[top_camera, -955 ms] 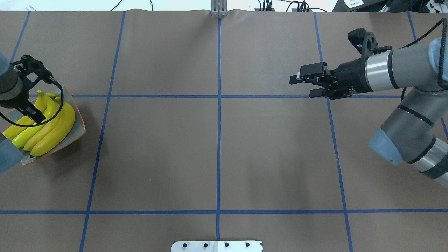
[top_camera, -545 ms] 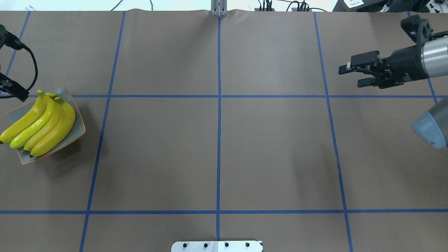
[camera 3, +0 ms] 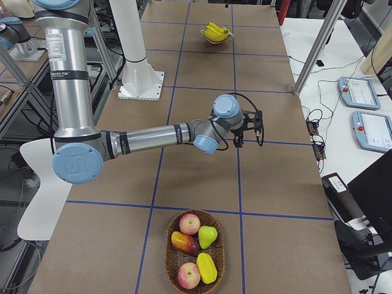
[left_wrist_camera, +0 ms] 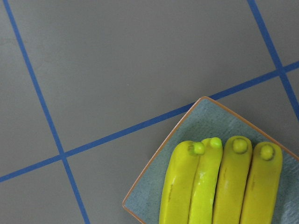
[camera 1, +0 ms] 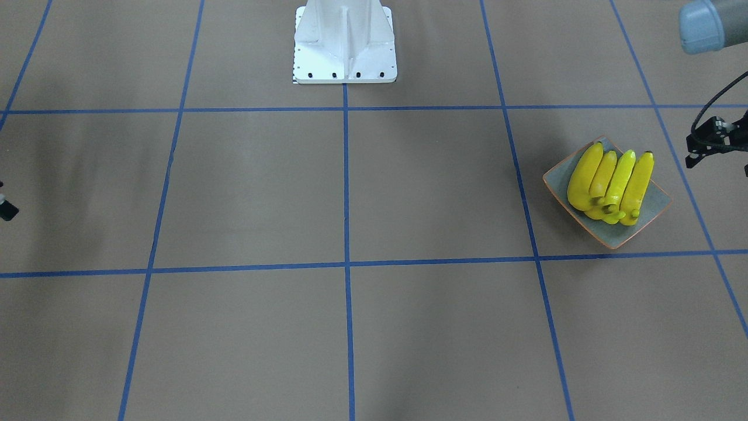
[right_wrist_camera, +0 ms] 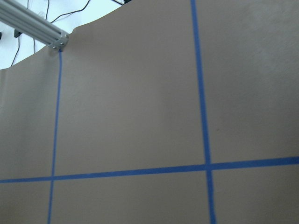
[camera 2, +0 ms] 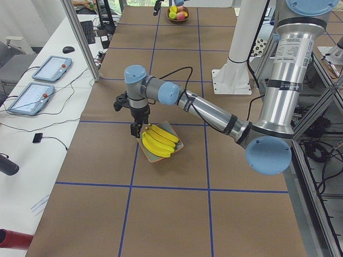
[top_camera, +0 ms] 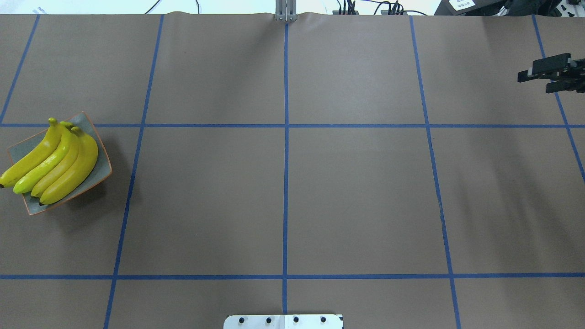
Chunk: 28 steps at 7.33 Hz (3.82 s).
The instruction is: Transfer all bananas from basket to plate
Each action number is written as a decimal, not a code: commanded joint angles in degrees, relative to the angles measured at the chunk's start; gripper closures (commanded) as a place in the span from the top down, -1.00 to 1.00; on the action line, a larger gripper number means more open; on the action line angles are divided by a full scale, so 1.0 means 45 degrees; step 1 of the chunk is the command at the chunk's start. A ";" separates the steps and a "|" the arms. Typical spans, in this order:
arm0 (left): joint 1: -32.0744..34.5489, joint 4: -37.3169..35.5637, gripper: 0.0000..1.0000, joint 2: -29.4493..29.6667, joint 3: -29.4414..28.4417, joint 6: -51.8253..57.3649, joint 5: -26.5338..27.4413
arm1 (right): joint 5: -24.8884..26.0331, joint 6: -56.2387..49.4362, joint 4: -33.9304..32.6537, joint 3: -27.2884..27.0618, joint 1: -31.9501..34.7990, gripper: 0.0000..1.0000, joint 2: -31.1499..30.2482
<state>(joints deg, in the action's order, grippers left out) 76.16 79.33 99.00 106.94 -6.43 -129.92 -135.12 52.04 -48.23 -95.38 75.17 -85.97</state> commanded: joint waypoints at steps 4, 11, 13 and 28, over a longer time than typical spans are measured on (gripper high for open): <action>0.1256 0.0085 0.99 0.0030 -0.1629 0.1964 -0.0523 | 0.0260 -0.9035 -0.7086 -0.0268 0.2318 1.00 -0.0310; 0.1572 0.0378 1.00 -0.0222 -0.2710 0.1760 -0.0717 | 0.0202 -1.1115 -0.9947 -0.1577 0.2456 1.00 -0.0719; 0.1572 0.0378 1.00 -0.0222 -0.2691 0.1760 -0.1381 | 0.0066 -1.1232 -0.9947 -0.1577 0.2456 1.00 -0.0876; 0.1533 0.0398 1.00 -0.0184 -0.2203 0.1779 -0.1421 | 0.0241 -1.1643 -0.9928 -0.1577 0.2183 1.00 -0.0837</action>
<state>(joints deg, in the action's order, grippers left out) 83.06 81.12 98.11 96.70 1.55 -136.32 -134.04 -0.35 -92.91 -102.44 84.99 -89.70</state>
